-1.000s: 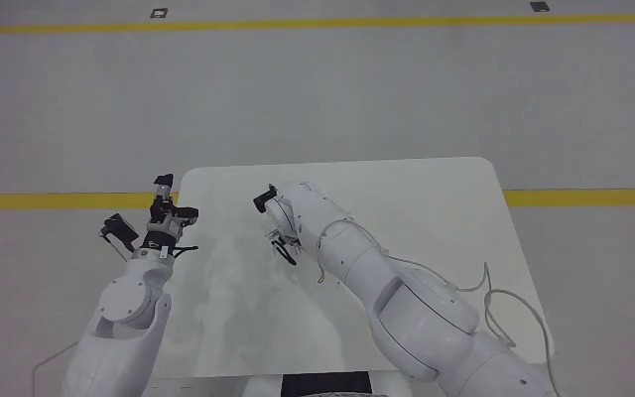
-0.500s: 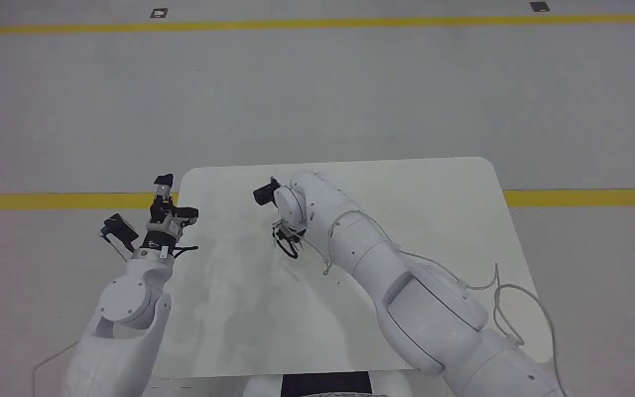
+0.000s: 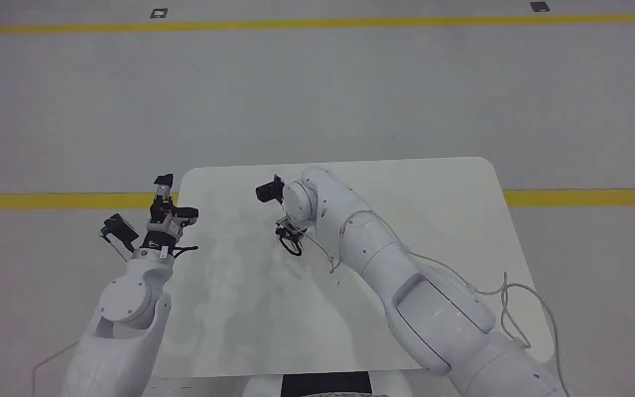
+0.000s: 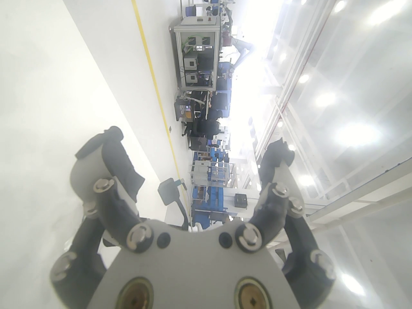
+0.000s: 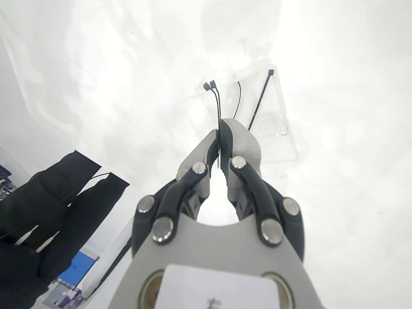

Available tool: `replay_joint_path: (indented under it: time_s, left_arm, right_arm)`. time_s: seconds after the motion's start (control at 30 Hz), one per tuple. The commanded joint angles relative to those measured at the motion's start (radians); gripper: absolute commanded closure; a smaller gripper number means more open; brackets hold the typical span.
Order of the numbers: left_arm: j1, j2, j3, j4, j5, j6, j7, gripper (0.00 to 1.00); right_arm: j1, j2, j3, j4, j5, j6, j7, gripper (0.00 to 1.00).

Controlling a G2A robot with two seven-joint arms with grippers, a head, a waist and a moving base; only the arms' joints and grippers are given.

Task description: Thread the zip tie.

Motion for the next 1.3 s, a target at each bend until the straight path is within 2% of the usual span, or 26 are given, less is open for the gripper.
replay_joint_path:
  time_s: [0.0,0.33,0.5,0.53,0.63,1.27]
  left_arm:
    - [0.0,0.0,0.0,0.0,0.0,0.0,0.0,0.0]
    - [0.0,0.0,0.0,0.0,0.0,0.0,0.0,0.0]
    - [0.0,0.0,0.0,0.0,0.0,0.0,0.0,0.0]
    - [0.0,0.0,0.0,0.0,0.0,0.0,0.0,0.0]
    - [0.0,0.0,0.0,0.0,0.0,0.0,0.0,0.0]
    - [0.0,0.0,0.0,0.0,0.0,0.0,0.0,0.0]
  right_arm:
    - [-0.008,0.002,-0.003,-0.008,-0.009,0.006,0.0,1.0]
    - [-0.028,-0.002,-0.027,-0.009,-0.038,0.019,-0.007,1.0]
    - [-0.025,-0.007,-0.034,0.007,-0.037,0.005,-0.01,0.99]
    - [-0.024,-0.008,-0.036,0.01,-0.037,0.002,-0.01,0.9]
    - [-0.02,-0.011,-0.039,0.019,-0.035,-0.003,-0.013,0.78]
    - [-0.008,-0.037,-0.067,0.08,-0.035,-0.023,-0.04,0.83]
